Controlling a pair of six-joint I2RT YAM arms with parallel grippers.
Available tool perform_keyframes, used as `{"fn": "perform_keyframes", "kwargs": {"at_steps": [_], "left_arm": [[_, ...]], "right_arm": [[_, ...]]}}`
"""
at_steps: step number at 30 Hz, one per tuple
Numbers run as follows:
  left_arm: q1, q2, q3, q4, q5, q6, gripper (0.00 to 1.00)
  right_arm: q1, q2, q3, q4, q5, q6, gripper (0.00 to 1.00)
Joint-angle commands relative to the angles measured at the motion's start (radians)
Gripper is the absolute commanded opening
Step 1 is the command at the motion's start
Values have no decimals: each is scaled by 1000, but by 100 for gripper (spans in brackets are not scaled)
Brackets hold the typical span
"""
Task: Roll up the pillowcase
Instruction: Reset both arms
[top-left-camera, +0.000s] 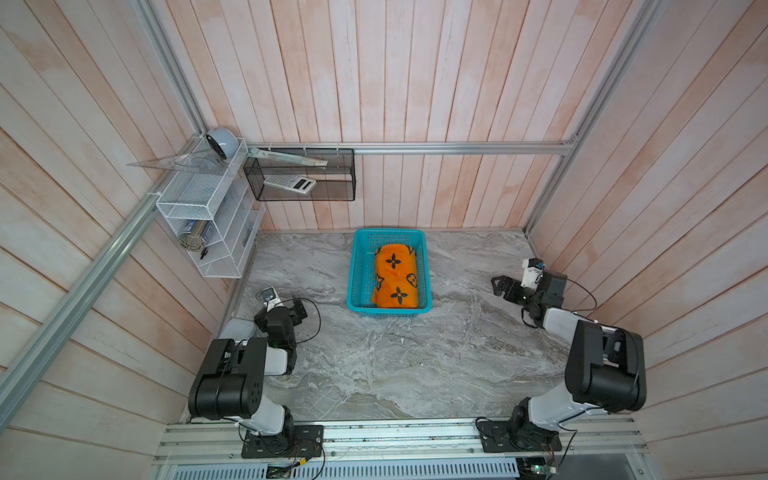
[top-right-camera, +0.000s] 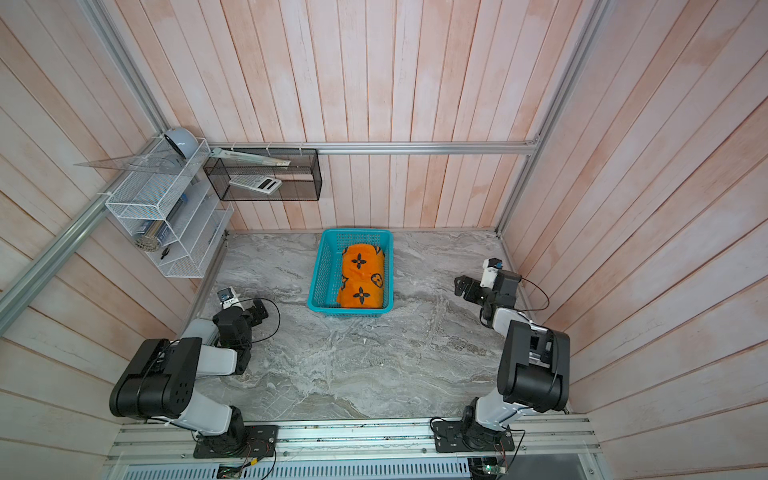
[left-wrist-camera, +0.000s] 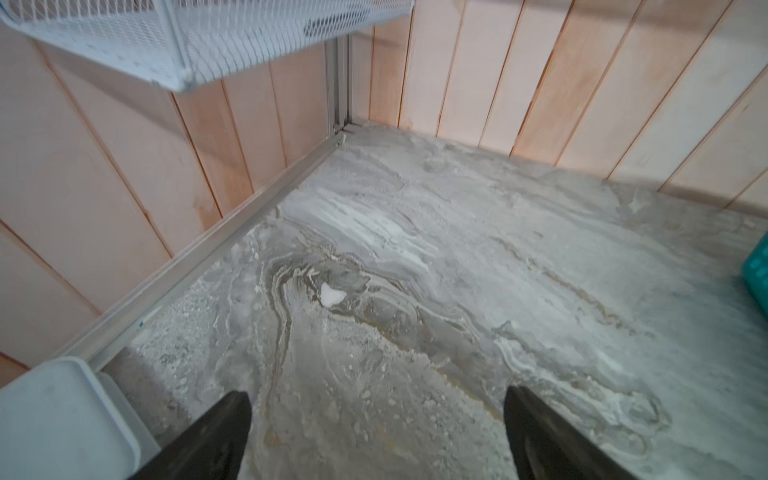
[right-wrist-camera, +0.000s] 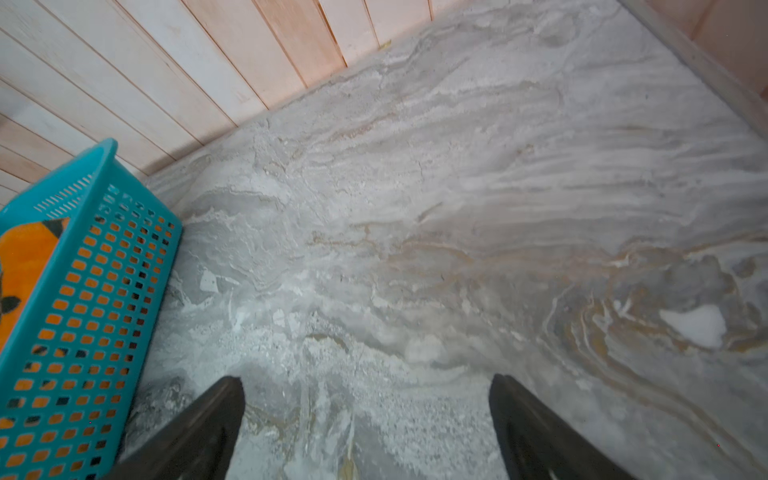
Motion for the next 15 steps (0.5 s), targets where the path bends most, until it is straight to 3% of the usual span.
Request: {"fn": "perform_keyframes", "kwargs": {"at_steps": [1,3,8,10,12,15], "left_arm": [[-4,-13,21,41,53,22,100],[-6,15,33,66,43,22,100],[-24,7,66,-10,34,63,100],[-30,7,74,-28,45,74,100],[-30,9,83,-42,66,85,100],[-30,8,85,-47,67,87,100]], "right_arm": [[-10,-5,-124,313,30,17,98],[8,-38,-136,283,62,2,98],[114,-84,-276,479,186,-101,98],[177,-49,-344,595,230,-190,98],[204,22,-358,739,267,-185,98],[205,-27,-270,496,327,-164,98]]}}
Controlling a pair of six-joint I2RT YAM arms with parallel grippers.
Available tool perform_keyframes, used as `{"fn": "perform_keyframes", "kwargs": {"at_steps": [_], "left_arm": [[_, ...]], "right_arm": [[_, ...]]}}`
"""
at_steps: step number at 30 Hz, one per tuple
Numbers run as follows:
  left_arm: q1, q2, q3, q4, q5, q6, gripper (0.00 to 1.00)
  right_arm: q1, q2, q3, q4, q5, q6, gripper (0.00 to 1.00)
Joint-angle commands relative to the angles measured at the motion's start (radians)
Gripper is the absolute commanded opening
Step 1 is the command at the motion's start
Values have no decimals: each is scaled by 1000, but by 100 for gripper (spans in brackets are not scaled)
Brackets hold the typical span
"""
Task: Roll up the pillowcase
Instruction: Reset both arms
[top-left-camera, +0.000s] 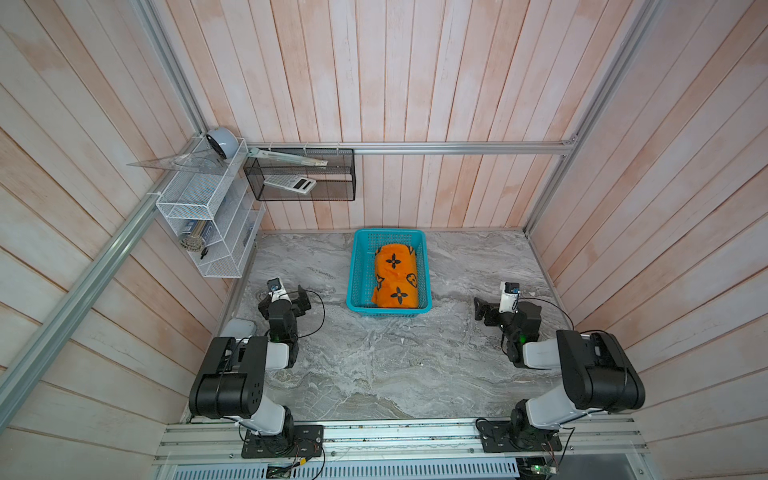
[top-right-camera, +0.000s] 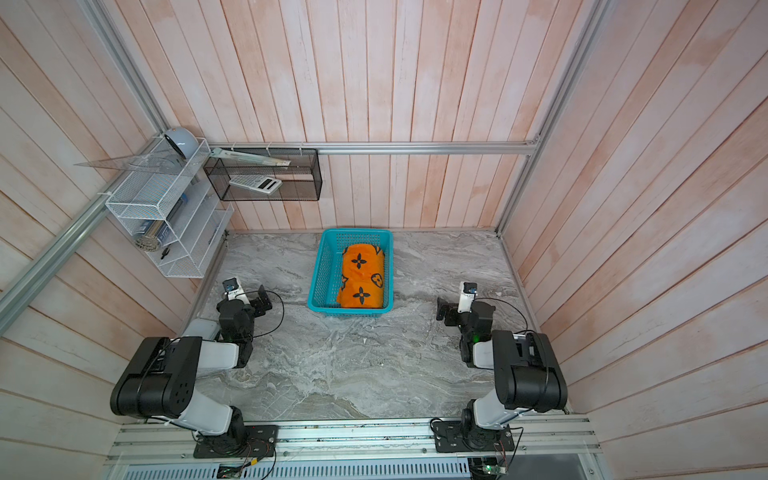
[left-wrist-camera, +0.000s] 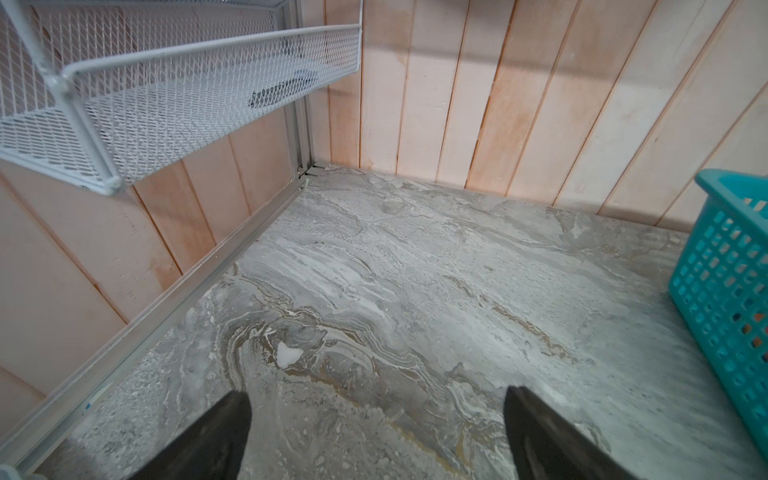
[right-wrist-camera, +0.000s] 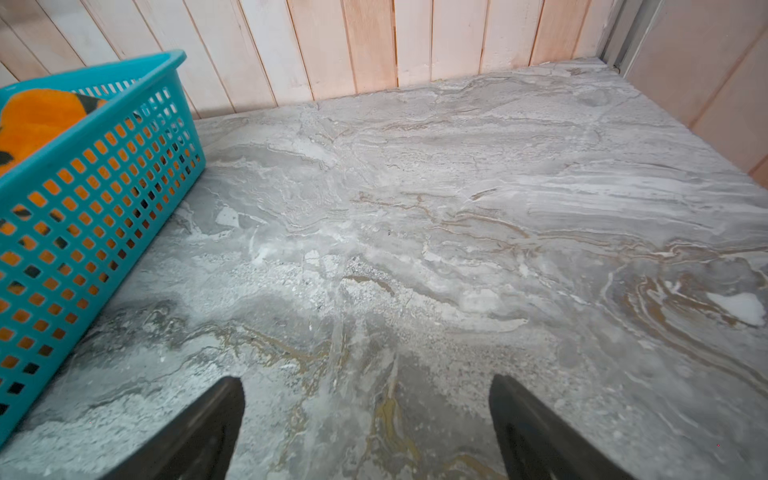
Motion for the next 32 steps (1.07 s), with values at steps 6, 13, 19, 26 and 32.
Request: {"fn": "perform_keyframes", "kwargs": {"at_steps": [6,13,19,26,32], "left_arm": [[-3,8,18,-20,20,24,100],[-3,8,18,-20,20,26,100],[-9,9,18,-19,9,30,100],[-13,13,29,-33,9,31,100],[-14,9,25,-27,8,33,100]], "right_arm": [[2,1,75,-18,124,-34,98],[1,1,74,-16,125,-35,98],[1,2,74,-16,125,-35,98],[2,1,74,-17,125,-35,98],[1,2,75,-18,125,-34,98]]}}
